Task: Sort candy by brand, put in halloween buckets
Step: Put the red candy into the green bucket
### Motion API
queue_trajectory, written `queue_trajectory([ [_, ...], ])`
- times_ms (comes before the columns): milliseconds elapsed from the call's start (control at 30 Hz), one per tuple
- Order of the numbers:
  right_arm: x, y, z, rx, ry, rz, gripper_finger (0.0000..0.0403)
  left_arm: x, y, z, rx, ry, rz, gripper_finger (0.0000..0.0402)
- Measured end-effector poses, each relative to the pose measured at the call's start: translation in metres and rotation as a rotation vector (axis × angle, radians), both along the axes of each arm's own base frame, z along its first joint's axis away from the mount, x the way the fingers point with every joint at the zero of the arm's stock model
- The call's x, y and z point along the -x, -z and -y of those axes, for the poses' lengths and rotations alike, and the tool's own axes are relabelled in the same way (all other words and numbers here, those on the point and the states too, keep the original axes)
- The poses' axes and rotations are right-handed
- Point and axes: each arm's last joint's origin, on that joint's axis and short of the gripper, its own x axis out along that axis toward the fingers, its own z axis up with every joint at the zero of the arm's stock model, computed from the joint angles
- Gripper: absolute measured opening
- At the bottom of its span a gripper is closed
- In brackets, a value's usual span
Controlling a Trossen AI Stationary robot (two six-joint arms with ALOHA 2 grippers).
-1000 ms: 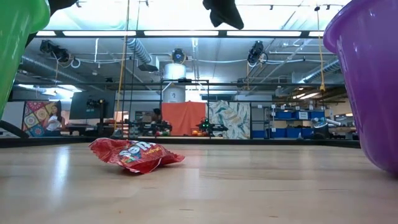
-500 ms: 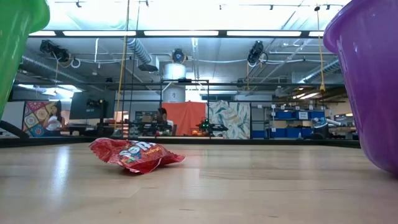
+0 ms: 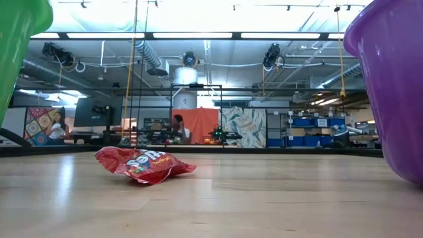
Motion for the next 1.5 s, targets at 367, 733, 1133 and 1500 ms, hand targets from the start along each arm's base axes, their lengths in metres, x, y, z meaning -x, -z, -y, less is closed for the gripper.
queue_trajectory([
  [367, -0.001, -0.001, -0.001, 0.006, -0.003, 0.005, 0.015, 0.06, 0.111, -0.002, 0.141, -0.063, 0.241, 0.0023],
  [733, -0.006, -0.001, -0.004, -0.062, 0.018, 0.039, 0.015, 0.082, 0.214, 0.002, 0.257, 0.068, 0.132, 0.0023],
  [1133, -0.049, 0.022, -0.026, -0.023, 0.068, -0.058, 0.015, 0.08, 0.299, 0.003, 0.409, 0.067, 0.139, 0.0023],
  [1500, -0.128, 0.065, -0.044, 0.004, 0.06, -0.181, 0.015, 0.071, 0.313, 0.011, 0.345, 0.323, 0.023, 0.0023],
])
